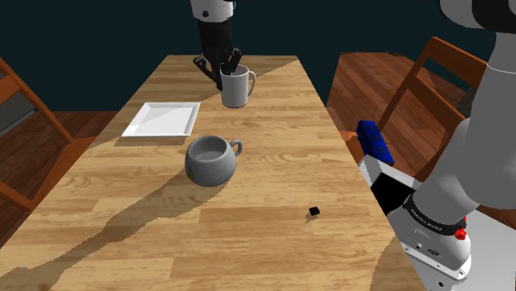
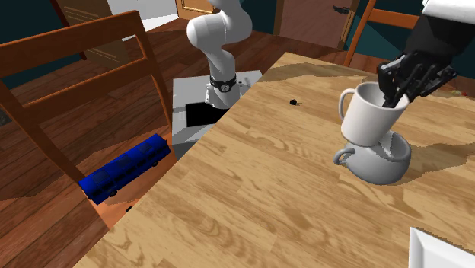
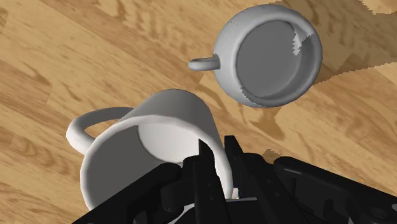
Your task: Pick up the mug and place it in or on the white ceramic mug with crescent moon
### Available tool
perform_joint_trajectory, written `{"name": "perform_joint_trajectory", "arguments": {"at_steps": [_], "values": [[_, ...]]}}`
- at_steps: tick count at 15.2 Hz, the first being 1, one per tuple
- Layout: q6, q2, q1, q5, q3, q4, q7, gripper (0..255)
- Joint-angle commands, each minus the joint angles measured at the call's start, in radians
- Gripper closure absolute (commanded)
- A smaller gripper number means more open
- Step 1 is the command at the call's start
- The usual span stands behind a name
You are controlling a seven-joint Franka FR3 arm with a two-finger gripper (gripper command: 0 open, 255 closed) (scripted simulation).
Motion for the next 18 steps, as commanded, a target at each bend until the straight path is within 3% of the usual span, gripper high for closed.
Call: {"name": "perform_joint_trajectory", "arguments": {"at_steps": [1, 7, 18], "values": [[-0.009, 0.007, 0.033, -0.007, 0.017, 0.012, 0.05, 255], [-0.066, 0.07, 0.14, -0.037, 0.062, 0.116, 0.19, 255], [0.086, 0.061, 0.128, -0.037, 0.058, -0.045, 0.202, 255]]}}
